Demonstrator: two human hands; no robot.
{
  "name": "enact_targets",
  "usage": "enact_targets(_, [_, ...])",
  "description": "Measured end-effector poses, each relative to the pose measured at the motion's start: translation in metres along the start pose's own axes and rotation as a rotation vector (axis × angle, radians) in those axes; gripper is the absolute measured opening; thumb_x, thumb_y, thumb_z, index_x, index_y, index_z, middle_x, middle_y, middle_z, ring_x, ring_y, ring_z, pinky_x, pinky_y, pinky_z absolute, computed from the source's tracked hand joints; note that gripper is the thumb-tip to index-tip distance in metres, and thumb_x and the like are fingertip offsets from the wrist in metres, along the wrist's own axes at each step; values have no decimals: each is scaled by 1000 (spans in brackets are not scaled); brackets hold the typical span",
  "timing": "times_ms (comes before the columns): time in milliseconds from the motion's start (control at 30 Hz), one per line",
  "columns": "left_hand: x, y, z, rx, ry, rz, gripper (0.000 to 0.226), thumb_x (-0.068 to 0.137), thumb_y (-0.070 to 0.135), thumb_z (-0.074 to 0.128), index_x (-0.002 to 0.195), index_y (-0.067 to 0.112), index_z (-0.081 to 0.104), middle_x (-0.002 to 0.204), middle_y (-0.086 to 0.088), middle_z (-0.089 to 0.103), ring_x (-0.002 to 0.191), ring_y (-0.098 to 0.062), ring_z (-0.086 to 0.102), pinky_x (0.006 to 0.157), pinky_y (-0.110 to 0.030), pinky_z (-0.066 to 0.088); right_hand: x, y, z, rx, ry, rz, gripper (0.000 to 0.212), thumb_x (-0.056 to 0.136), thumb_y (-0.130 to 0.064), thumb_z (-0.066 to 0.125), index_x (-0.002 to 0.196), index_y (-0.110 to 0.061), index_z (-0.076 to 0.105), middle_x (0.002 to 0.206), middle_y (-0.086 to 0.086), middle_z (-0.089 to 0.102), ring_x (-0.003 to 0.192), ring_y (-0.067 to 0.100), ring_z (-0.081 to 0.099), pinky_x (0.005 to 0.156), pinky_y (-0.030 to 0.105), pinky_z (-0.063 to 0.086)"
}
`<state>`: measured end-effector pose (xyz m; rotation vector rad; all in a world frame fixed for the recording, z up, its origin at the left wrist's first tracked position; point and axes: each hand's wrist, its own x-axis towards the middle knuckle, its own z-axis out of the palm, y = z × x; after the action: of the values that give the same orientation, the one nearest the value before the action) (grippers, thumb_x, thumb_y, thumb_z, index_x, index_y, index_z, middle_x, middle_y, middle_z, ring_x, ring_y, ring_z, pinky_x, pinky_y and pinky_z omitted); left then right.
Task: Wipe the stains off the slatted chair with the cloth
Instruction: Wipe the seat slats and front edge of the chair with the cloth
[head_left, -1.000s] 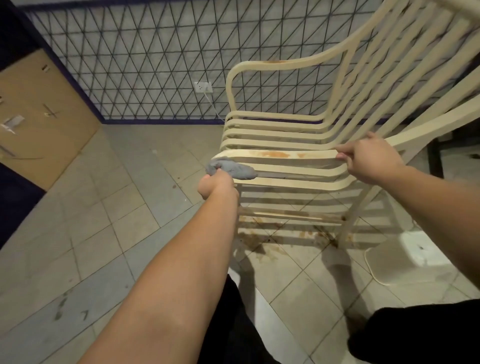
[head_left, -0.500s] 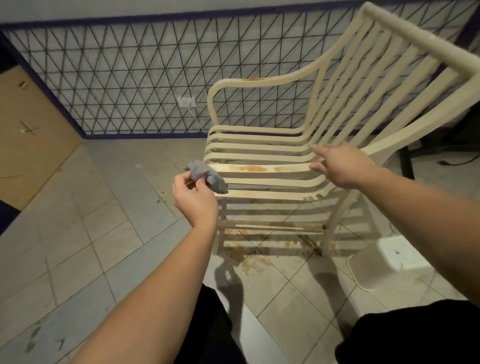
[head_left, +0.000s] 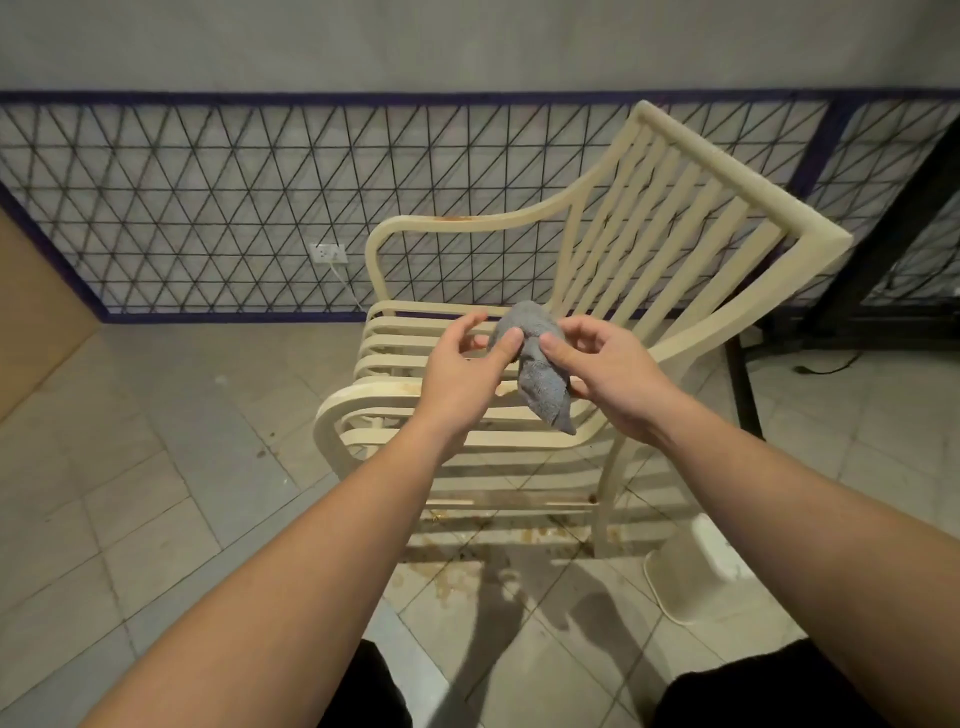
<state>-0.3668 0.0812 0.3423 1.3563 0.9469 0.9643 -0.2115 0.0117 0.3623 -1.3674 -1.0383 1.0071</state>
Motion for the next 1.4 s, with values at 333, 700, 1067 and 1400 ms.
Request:
enact_targets(333, [22, 9, -14, 256, -114, 32, 29, 90, 41, 74, 110, 22, 66, 104, 1, 74, 96, -16, 71, 83, -38, 61, 2, -10, -14, -77, 26, 94, 27, 98, -24, 61, 120, -11, 51, 108, 13, 70, 84, 18, 74, 67, 32, 59])
enact_targets(700, [52, -26, -85, 1358, -360, 39, 28, 92, 26, 70, 120, 28, 66, 119, -1, 67, 105, -26, 61, 89, -39, 54, 28, 16, -62, -1460, -167, -82, 9, 97, -23, 52, 104, -22, 58, 95, 2, 65, 87, 23, 61, 79, 45, 54])
enact_targets(1067, [53, -27, -88, 1376, -269, 115, 22, 88, 18, 69, 103, 35, 74, 109, 3, 69, 93, -25, 63, 84, -39, 56, 29, 67, -20, -1435, -281, -365, 58, 97, -19, 58, 150, -28, 40, 154, -9, 42, 142, 19, 37, 116, 36, 28])
enact_targets(1400, [49, -32, -87, 1394, -195, 201, 22, 93, 21, 66, 109, 34, 76, 108, 6, 73, 100, -23, 61, 86, -30, 45, 40, 25, -63, -1359, -86, -125, 40, 98, -19, 54, 133, -39, 56, 97, -9, 67, 82, 10, 62, 79, 34, 56])
